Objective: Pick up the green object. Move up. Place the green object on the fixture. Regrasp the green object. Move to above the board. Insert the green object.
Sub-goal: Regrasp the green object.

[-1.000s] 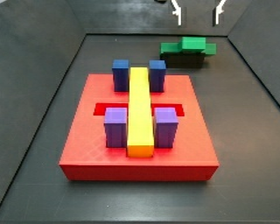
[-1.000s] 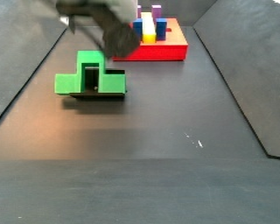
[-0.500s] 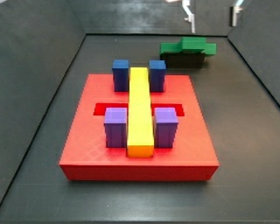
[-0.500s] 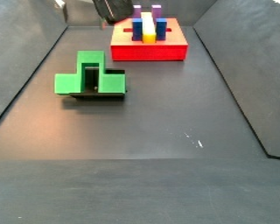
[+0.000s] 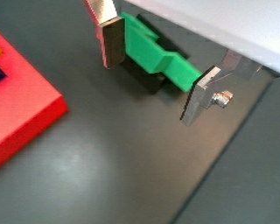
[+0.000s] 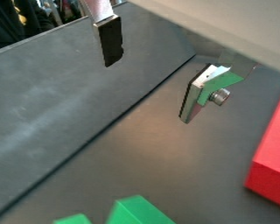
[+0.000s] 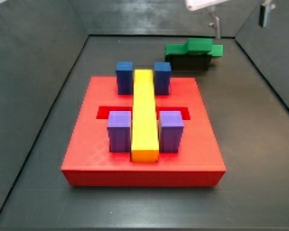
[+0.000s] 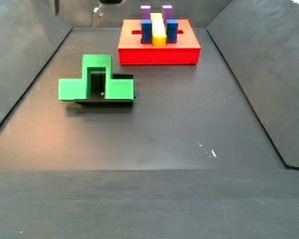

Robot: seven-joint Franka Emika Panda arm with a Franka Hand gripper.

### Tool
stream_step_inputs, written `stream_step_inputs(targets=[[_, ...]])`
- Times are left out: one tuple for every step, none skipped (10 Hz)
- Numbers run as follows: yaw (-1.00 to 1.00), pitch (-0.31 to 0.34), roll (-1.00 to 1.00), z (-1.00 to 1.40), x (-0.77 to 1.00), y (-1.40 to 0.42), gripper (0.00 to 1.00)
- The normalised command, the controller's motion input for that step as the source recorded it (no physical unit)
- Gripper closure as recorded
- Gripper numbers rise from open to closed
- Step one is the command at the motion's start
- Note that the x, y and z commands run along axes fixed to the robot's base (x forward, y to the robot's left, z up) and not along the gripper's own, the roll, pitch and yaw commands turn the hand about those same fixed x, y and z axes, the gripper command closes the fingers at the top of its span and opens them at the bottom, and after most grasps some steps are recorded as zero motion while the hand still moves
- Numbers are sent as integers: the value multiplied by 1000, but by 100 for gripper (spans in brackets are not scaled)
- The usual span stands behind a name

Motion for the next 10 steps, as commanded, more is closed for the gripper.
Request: stream_step_inputs(targets=[[163, -157, 1000, 129, 303, -146, 0], [169, -123, 1000, 120, 280, -131, 0], [183, -91, 1000, 106, 266, -109, 0], [254, -49, 1000, 80, 183, -60, 0], [449, 0, 714, -29, 189, -20, 0], [423, 0, 329, -117, 297, -37, 0], [249, 346, 640, 0, 534, -189, 0], [100, 571, 791, 0, 589, -137, 0], [14, 634, 900, 0, 589, -134, 0], [0, 680, 989, 29, 580, -86, 0]])
